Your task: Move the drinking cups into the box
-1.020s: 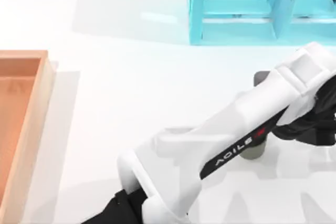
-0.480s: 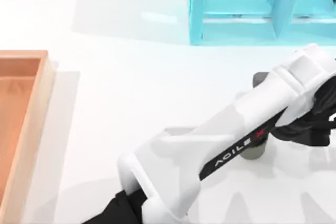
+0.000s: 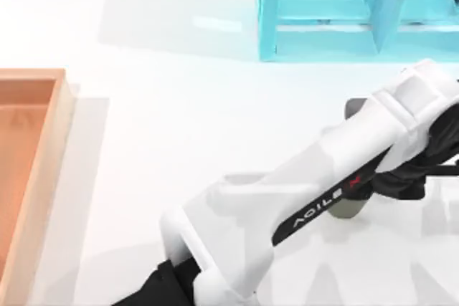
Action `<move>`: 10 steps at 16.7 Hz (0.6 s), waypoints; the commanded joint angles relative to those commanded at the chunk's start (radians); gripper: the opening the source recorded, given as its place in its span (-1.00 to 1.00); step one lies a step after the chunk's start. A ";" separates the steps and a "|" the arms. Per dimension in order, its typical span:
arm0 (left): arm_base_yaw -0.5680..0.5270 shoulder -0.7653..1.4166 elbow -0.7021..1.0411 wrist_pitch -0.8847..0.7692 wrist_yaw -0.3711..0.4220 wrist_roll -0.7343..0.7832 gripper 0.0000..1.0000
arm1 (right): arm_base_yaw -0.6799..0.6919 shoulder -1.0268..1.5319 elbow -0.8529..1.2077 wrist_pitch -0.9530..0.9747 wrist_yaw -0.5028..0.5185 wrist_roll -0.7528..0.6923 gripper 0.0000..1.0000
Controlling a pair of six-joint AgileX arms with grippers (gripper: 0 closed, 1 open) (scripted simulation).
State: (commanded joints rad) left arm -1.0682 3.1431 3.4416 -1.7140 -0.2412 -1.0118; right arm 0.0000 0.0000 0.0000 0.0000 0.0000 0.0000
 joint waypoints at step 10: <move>-0.004 -0.001 0.000 0.000 0.000 0.001 -1.00 | 0.000 0.000 0.000 0.000 0.000 0.000 1.00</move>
State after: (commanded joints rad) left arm -1.0723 3.1420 3.4411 -1.7144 -0.2413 -1.0109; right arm 0.0000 0.0000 0.0000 0.0000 0.0000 0.0000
